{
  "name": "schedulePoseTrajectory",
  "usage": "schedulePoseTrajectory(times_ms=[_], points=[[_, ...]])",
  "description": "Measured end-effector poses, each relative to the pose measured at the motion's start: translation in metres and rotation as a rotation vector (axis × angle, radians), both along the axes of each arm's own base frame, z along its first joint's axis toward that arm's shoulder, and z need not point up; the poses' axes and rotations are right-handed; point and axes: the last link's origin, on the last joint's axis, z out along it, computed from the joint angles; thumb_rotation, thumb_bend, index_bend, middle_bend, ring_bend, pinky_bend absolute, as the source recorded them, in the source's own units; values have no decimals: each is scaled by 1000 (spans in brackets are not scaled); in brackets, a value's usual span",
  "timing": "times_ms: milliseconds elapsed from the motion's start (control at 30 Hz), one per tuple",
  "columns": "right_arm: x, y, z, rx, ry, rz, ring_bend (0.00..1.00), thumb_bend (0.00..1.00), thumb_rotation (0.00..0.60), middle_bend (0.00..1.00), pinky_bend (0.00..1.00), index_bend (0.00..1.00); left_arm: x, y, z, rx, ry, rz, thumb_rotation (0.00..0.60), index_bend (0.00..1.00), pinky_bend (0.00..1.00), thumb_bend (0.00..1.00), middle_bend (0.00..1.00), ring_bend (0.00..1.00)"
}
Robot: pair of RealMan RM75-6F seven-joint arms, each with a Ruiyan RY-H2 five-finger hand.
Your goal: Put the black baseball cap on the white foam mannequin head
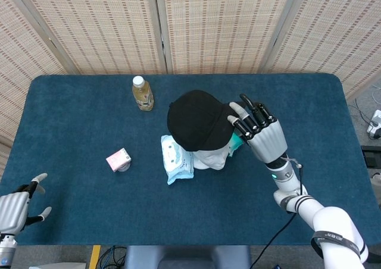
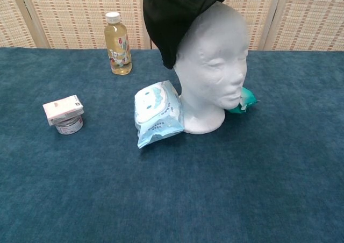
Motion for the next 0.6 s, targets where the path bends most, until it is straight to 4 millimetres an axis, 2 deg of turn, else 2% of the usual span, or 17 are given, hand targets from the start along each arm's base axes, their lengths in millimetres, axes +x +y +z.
schedulePoseTrajectory(times_ms=[333, 600], points=[[-23, 19, -8, 52, -17, -14, 193, 471, 600, 377, 445, 783, -1, 0, -1, -2, 2, 10, 600, 170, 481, 190, 420, 327], [-31, 33, -17, 86, -16, 10, 193, 472, 600, 377, 445, 783, -3, -1, 0, -2, 3, 13, 600, 170, 481, 190, 421, 327]])
